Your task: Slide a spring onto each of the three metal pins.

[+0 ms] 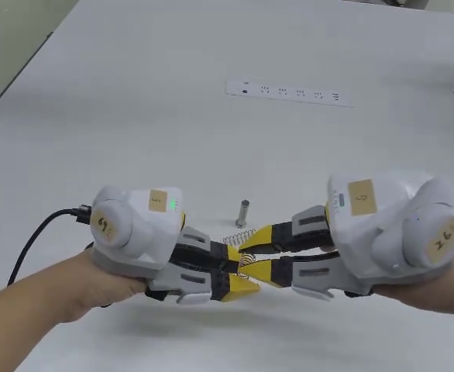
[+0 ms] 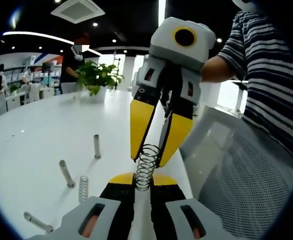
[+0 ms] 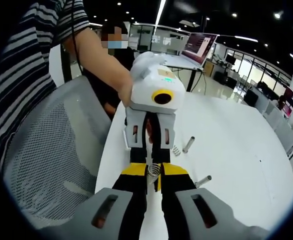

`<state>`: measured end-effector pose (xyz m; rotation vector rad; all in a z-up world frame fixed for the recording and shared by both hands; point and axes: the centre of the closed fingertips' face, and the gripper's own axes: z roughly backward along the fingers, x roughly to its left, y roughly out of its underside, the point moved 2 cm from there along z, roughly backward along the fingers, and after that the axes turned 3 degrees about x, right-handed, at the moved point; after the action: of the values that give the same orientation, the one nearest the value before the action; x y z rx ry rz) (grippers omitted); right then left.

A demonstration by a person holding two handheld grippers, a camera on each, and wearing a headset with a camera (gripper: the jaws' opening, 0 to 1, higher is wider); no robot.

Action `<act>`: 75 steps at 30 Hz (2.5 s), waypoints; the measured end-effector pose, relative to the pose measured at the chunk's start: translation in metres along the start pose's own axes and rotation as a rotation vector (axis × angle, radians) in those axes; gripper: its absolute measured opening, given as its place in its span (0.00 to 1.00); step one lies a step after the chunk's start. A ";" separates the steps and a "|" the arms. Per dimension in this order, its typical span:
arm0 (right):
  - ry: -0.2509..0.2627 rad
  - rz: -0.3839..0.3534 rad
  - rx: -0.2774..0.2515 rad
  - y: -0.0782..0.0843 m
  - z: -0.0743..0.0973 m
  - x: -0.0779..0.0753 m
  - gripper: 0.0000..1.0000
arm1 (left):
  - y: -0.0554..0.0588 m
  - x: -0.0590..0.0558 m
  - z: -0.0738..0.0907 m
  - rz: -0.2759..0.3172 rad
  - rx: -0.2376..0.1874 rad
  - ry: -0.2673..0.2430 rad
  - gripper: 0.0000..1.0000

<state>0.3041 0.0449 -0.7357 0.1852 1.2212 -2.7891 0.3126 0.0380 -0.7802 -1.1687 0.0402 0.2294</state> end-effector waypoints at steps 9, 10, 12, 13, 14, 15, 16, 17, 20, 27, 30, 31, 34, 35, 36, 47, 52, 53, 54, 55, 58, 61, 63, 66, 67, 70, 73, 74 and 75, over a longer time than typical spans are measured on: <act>-0.003 0.038 0.029 -0.002 -0.003 -0.001 0.06 | 0.000 0.002 0.001 0.004 0.002 -0.016 0.04; -0.003 0.040 0.030 -0.002 -0.003 -0.001 0.06 | 0.000 0.002 0.001 0.007 0.000 -0.016 0.04; -0.002 0.039 0.034 -0.002 -0.003 -0.002 0.06 | -0.001 0.003 0.001 0.009 0.000 -0.021 0.04; -0.005 0.039 0.035 -0.002 -0.002 -0.002 0.06 | -0.001 0.003 0.001 0.017 -0.001 -0.018 0.05; -0.006 0.039 0.035 -0.002 -0.002 -0.002 0.06 | -0.001 0.002 0.001 0.019 -0.004 -0.018 0.05; -0.005 0.040 0.035 -0.002 -0.002 -0.002 0.06 | -0.001 0.003 0.001 0.018 -0.004 -0.019 0.05; -0.005 0.043 0.037 -0.002 -0.003 -0.001 0.06 | -0.001 0.003 0.001 0.017 -0.002 -0.020 0.05; -0.005 0.046 0.038 -0.002 -0.003 -0.001 0.06 | -0.001 0.003 0.001 0.017 -0.002 -0.019 0.06; -0.005 0.054 0.041 -0.001 -0.003 -0.001 0.06 | -0.001 0.003 0.001 0.018 -0.001 -0.021 0.06; -0.001 0.054 0.043 -0.001 -0.003 -0.003 0.06 | -0.002 0.004 0.001 0.036 -0.011 -0.025 0.09; 0.003 0.056 0.046 0.000 -0.002 -0.004 0.06 | -0.002 0.005 0.001 0.034 -0.012 -0.029 0.11; 0.005 0.059 0.047 0.000 -0.002 -0.004 0.06 | -0.002 0.006 0.001 0.037 -0.011 -0.032 0.11; 0.009 0.067 0.047 0.000 -0.002 -0.005 0.06 | -0.002 0.007 0.002 0.045 -0.017 -0.040 0.13; 0.011 0.068 0.044 -0.001 -0.002 -0.005 0.06 | -0.003 0.007 0.002 0.044 -0.018 -0.044 0.14; 0.010 0.069 0.044 -0.001 -0.002 -0.005 0.06 | -0.002 0.008 0.003 0.044 -0.017 -0.046 0.15; 0.006 0.093 0.060 0.001 -0.003 -0.004 0.06 | -0.001 0.009 0.007 0.054 -0.020 -0.069 0.21; 0.001 0.097 0.073 0.003 -0.003 -0.004 0.06 | 0.002 0.009 0.009 0.053 -0.010 -0.080 0.25; 0.000 0.096 0.074 0.003 -0.003 -0.004 0.06 | 0.003 0.008 0.010 0.051 -0.009 -0.081 0.26; 0.000 0.095 0.076 0.004 -0.003 -0.004 0.06 | 0.003 0.008 0.010 0.051 -0.006 -0.084 0.26; 0.000 0.098 0.082 0.004 -0.003 -0.004 0.06 | 0.004 0.008 0.011 0.053 -0.007 -0.088 0.27; 0.000 0.101 0.083 0.005 -0.004 -0.003 0.06 | 0.005 0.009 0.014 0.057 -0.009 -0.100 0.30; 0.004 0.102 0.079 0.004 -0.004 -0.003 0.06 | 0.006 0.010 0.017 0.062 -0.008 -0.108 0.31; 0.007 0.102 0.079 0.004 -0.004 -0.004 0.06 | 0.007 0.010 0.019 0.066 -0.009 -0.115 0.33; 0.012 0.100 0.080 0.004 -0.003 -0.004 0.06 | 0.010 0.011 0.024 0.072 -0.008 -0.127 0.36; 0.013 0.099 0.081 0.004 -0.003 -0.005 0.06 | 0.011 0.011 0.025 0.071 -0.007 -0.132 0.36; 0.021 0.094 0.080 0.004 -0.001 -0.007 0.06 | 0.013 0.012 0.029 0.077 -0.012 -0.146 0.38; 0.027 0.086 0.079 0.005 0.000 -0.009 0.06 | 0.013 0.014 0.034 0.084 -0.016 -0.165 0.41; 0.028 0.085 0.079 0.005 0.000 -0.009 0.06 | 0.014 0.015 0.035 0.088 -0.018 -0.168 0.42; 0.030 0.084 0.080 0.006 0.000 -0.009 0.06 | 0.015 0.015 0.036 0.092 -0.019 -0.173 0.43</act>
<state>0.3137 0.0410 -0.7382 0.2789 1.0823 -2.7738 0.3210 0.0790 -0.7815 -1.1635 -0.0604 0.4123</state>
